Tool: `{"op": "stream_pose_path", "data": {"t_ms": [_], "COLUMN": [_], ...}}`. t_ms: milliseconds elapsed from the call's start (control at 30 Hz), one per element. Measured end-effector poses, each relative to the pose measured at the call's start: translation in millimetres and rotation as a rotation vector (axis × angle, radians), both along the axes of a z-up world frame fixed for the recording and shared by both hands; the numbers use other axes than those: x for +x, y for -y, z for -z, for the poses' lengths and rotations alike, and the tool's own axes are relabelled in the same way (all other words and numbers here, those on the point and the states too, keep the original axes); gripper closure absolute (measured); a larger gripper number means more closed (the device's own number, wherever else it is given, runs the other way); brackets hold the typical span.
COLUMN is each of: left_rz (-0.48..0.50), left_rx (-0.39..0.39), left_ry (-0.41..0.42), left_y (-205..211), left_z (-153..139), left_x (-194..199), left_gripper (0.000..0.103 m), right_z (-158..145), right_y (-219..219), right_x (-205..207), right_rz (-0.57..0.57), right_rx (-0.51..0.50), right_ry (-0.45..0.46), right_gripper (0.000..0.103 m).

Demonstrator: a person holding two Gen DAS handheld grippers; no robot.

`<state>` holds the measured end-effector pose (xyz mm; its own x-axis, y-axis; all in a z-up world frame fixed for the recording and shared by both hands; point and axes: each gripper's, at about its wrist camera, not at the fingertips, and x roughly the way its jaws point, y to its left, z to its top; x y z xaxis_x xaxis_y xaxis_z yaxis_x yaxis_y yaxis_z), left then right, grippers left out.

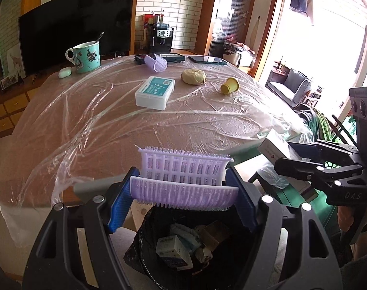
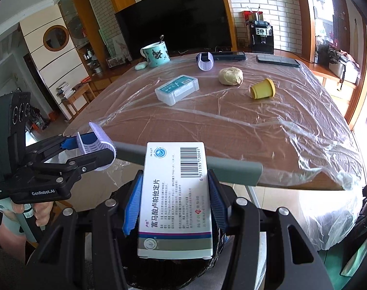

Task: Collect trash
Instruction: 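Carry the held curler and medicine box down over the black bin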

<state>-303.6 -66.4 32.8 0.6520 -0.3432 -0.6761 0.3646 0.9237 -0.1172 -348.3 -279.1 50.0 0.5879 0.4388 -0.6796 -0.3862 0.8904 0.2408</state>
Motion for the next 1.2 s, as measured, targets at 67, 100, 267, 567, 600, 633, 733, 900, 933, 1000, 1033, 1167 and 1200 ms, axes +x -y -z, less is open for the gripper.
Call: {"op": "stream_pose_path", "data": {"t_ms": [67, 100, 267, 567, 600, 633, 733, 900, 933, 1000, 1033, 1167, 1200], "left_rz": [0.009, 0.013, 0.033, 0.057, 0.059, 0.061, 0.065, 0.076, 0.079, 0.083, 0.086, 0.095, 0.097], "left_rx": [0.008, 0.01, 0.025, 0.037, 0.039, 0.041, 0.047, 0.064, 0.067, 0.073, 0.076, 0.089, 0.092], "left_ry": [-0.003, -0.006, -0.014, -0.038, -0.042, -0.046, -0.057, -0.074, -0.078, -0.087, -0.091, -0.107, -0.11], "left_y": [0.8, 1.0, 1.6, 2.1, 2.3, 2.4, 2.7, 4.0, 4.5, 5.5, 5.9, 7.7, 7.9], "left_z": [1.4, 2.2, 6.0, 12.9, 14.4, 15.5, 19.2, 26.1, 27.5, 31.0, 32.3, 38.7, 39.8], "left_x": [-4.3, -6.2, -15.1, -24.9, -25.7, -26.1, -27.6, -29.6, -29.9, -30.2, -30.7, -32.5, -32.1], "left_gripper": [0.029, 0.029, 0.029, 0.029, 0.029, 0.029, 0.029, 0.029, 0.029, 0.029, 0.029, 0.029, 0.029], "right_z": [1.4, 2.4, 7.1, 13.3, 14.4, 15.6, 19.6, 24.2, 25.0, 27.5, 27.9, 33.7, 35.0], "right_y": [0.0, -0.1, -0.4, -0.6, -0.9, -1.8, -3.9, -7.1, -7.7, -9.0, -9.5, -11.7, -12.0], "right_x": [-2.6, -4.5, -11.9, -18.3, -19.5, -19.8, -19.9, -21.7, -21.7, -21.3, -21.8, -21.0, -20.6], "right_rz": [-0.003, -0.006, -0.028, -0.048, -0.051, -0.053, -0.059, -0.066, -0.066, -0.07, -0.071, -0.076, -0.078], "right_rx": [0.0, -0.002, -0.008, -0.006, -0.007, -0.011, -0.02, -0.043, -0.047, -0.051, -0.054, -0.066, -0.067], "right_ry": [-0.004, -0.006, -0.018, -0.036, -0.039, -0.041, -0.049, -0.054, -0.055, -0.061, -0.063, -0.076, -0.078], "right_gripper": [0.053, 0.053, 0.053, 0.053, 0.053, 0.053, 0.053, 0.053, 0.053, 0.053, 0.053, 0.053, 0.053]}}
